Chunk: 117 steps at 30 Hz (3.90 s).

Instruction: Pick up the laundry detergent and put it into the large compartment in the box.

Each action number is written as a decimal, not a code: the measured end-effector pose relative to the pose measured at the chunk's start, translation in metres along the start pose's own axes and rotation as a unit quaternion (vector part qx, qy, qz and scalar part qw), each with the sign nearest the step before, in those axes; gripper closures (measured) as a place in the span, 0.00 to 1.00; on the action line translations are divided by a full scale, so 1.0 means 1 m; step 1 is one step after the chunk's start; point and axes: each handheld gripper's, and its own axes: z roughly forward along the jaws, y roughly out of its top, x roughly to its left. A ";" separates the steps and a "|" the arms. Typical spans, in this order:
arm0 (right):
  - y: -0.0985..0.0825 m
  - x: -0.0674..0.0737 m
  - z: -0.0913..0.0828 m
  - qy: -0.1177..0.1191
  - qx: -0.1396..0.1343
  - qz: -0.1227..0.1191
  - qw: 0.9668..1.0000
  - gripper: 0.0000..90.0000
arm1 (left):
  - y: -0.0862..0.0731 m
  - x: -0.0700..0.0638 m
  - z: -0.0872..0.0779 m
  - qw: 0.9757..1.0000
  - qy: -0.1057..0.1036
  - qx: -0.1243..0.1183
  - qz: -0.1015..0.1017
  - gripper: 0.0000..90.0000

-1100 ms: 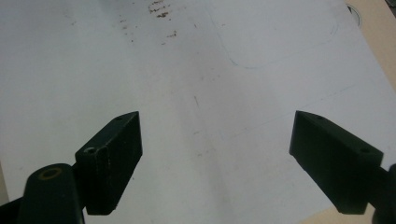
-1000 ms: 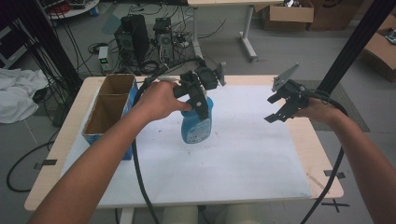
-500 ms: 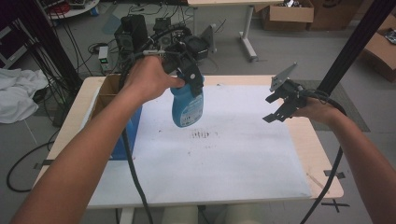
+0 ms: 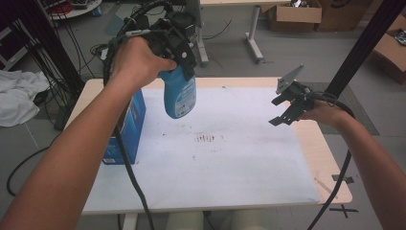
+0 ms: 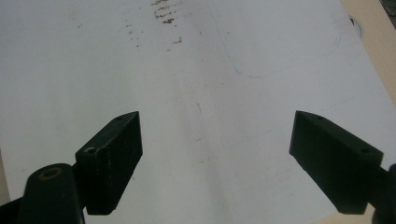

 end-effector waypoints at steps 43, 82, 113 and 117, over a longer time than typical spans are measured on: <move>0.004 0.003 0.008 0.003 0.003 -0.013 1.000 0.19 | -0.072 0.101 -0.030 0.956 0.090 0.024 -0.278 0.42; 0.004 0.001 0.011 0.002 0.014 -0.004 1.000 0.19 | -0.120 0.143 0.046 0.945 0.094 0.053 -0.308 0.42; 0.004 -0.001 0.015 0.003 0.025 0.001 1.000 0.19 | -0.151 0.146 0.142 0.946 0.078 0.080 -0.304 0.42; 0.004 -0.001 0.016 0.003 0.024 0.003 1.000 0.19 | -0.153 0.146 0.149 0.946 0.077 0.084 -0.303 0.42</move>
